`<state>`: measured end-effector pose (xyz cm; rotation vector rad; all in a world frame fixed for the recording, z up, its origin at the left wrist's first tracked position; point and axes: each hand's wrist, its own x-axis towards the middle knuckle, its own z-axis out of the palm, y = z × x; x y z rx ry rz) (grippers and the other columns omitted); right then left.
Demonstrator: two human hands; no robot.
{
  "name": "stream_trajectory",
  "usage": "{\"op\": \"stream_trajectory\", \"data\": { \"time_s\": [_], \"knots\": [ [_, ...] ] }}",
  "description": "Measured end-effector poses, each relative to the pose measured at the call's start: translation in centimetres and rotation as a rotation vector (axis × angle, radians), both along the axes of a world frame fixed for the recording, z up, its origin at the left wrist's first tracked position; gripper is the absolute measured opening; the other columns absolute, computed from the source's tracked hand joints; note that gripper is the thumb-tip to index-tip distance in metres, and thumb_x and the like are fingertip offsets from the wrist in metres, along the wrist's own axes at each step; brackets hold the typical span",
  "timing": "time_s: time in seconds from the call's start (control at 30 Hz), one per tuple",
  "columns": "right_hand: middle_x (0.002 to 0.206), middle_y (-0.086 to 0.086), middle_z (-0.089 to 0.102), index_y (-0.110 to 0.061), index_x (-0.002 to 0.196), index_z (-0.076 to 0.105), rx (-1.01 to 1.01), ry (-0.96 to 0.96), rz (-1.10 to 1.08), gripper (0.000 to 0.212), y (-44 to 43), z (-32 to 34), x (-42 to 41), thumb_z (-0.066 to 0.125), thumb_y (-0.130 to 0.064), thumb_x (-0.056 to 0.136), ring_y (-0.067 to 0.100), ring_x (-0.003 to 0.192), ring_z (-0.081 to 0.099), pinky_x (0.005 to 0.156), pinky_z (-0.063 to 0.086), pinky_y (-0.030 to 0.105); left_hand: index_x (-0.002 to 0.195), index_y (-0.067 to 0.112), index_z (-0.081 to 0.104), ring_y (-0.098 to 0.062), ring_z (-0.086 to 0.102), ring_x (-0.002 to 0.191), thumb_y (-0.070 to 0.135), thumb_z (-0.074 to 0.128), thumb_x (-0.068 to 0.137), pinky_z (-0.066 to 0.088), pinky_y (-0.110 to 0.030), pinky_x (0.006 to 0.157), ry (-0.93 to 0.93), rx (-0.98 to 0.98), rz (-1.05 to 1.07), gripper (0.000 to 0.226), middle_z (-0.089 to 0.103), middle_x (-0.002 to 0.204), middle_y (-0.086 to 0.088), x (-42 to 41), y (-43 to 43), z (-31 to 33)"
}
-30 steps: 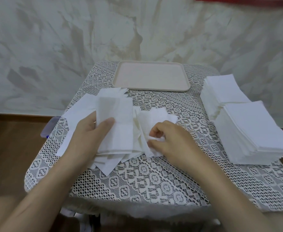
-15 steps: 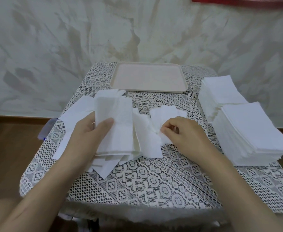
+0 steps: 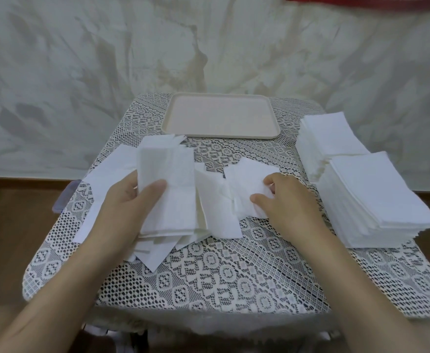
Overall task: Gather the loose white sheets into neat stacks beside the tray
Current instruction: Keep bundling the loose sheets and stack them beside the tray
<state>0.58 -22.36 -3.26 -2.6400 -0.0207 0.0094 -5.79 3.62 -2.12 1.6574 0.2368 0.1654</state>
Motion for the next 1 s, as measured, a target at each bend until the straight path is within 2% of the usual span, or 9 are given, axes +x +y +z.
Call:
{"op": "stream_trajectory", "data": {
  "time_s": [0.1, 0.2, 0.3, 0.4, 0.5, 0.6, 0.77, 0.9, 1.0],
  "knots": [
    [0.130, 0.004, 0.062, -0.017, 0.136, 0.053, 0.060, 0.002, 0.002, 0.042, 0.6, 0.1, 0.2, 0.065, -0.032, 0.098, 0.026, 0.114, 0.061, 0.092, 0.047, 0.036, 0.102, 0.026, 0.078, -0.030, 0.076, 0.088, 0.025, 0.062, 0.104, 0.057, -0.071, 0.087, 0.006, -0.012, 0.000, 0.016, 0.080, 0.098, -0.009, 0.0, -0.1, 0.0],
    [0.122, -0.003, 0.064, -0.019, 0.130, 0.055, 0.139, -0.018, 0.013, 0.030, 0.8, 0.0, 0.3, 0.061, -0.022, 0.101, 0.021, 0.106, 0.062, 0.082, 0.042, 0.030, 0.101, 0.030, 0.079, -0.038, 0.075, 0.096, 0.026, 0.062, 0.104, 0.056, -0.075, 0.086, 0.013, -0.032, -0.005, 0.017, 0.079, 0.100, -0.009, 0.1, 0.0, -0.1],
    [0.095, -0.009, 0.062, -0.025, 0.112, 0.062, 0.366, -0.067, 0.011, 0.016, 0.7, 0.1, 0.6, 0.063, -0.018, 0.098, 0.010, 0.081, 0.059, 0.069, 0.044, 0.028, 0.099, 0.030, 0.079, -0.038, 0.075, 0.096, 0.025, 0.062, 0.104, 0.055, -0.074, 0.090, 0.015, -0.056, -0.002, 0.019, 0.079, 0.100, -0.009, 0.1, 0.1, -0.1],
    [0.084, -0.010, 0.058, -0.028, 0.104, 0.067, 0.582, -0.034, 0.112, 0.015, 0.4, 0.9, 0.4, 0.068, -0.016, 0.095, -0.002, 0.062, 0.049, 0.061, 0.044, 0.016, 0.098, 0.030, 0.080, -0.031, 0.077, 0.091, 0.025, 0.062, 0.104, 0.056, -0.069, 0.093, 0.022, -0.081, 0.012, 0.020, 0.080, 0.100, -0.008, 0.2, 0.2, 0.0],
    [0.085, -0.013, 0.059, -0.031, 0.104, 0.068, 0.400, 0.076, 0.235, 0.014, 0.2, 1.0, -0.5, 0.070, -0.021, 0.094, 0.000, 0.067, 0.052, 0.064, 0.045, 0.021, 0.096, 0.034, 0.081, -0.030, 0.077, 0.092, 0.024, 0.062, 0.104, 0.056, -0.067, 0.094, 0.015, -0.090, 0.016, 0.024, 0.080, 0.101, -0.007, 0.2, 0.2, 0.0],
    [0.091, -0.010, 0.063, -0.032, 0.107, 0.064, 0.184, 0.066, 0.177, 0.015, 0.2, 0.7, -1.1, 0.070, -0.032, 0.093, 0.006, 0.079, 0.059, 0.063, 0.041, 0.026, 0.096, 0.034, 0.082, -0.040, 0.074, 0.102, 0.024, 0.062, 0.104, 0.054, -0.068, 0.095, -0.001, -0.094, 0.001, 0.023, 0.080, 0.104, -0.010, 0.2, 0.2, -0.1],
    [0.077, -0.011, 0.056, -0.025, 0.093, 0.063, 0.208, 0.084, 0.129, 0.015, 0.2, 0.8, -1.2, 0.073, -0.036, 0.091, 0.006, 0.069, 0.052, 0.060, 0.036, 0.026, 0.095, 0.032, 0.082, -0.036, 0.076, 0.096, 0.023, 0.061, 0.104, 0.054, -0.068, 0.093, 0.001, -0.103, 0.014, 0.024, 0.080, 0.103, -0.011, 0.1, 0.1, 0.0],
    [0.070, -0.011, 0.054, -0.026, 0.080, 0.059, 0.256, 0.053, 0.104, 0.020, -0.2, 1.0, -1.2, 0.072, -0.036, 0.092, 0.006, 0.063, 0.049, 0.058, 0.033, 0.027, 0.099, 0.027, 0.080, -0.044, 0.073, 0.100, 0.026, 0.065, 0.103, 0.053, -0.075, 0.093, -0.007, -0.112, 0.002, 0.016, 0.079, 0.104, -0.015, 0.1, 0.1, 0.1],
    [0.071, -0.009, 0.059, -0.025, 0.079, 0.061, 0.253, -0.015, 0.082, 0.021, -0.8, 1.3, -1.2, 0.069, -0.037, 0.094, 0.008, 0.065, 0.053, 0.059, 0.037, 0.026, 0.100, 0.031, 0.080, -0.048, 0.072, 0.104, 0.035, 0.071, 0.094, 0.051, -0.078, 0.093, -0.015, -0.106, -0.008, 0.012, 0.079, 0.105, -0.015, 0.1, 0.1, 0.2]
  ]
}}
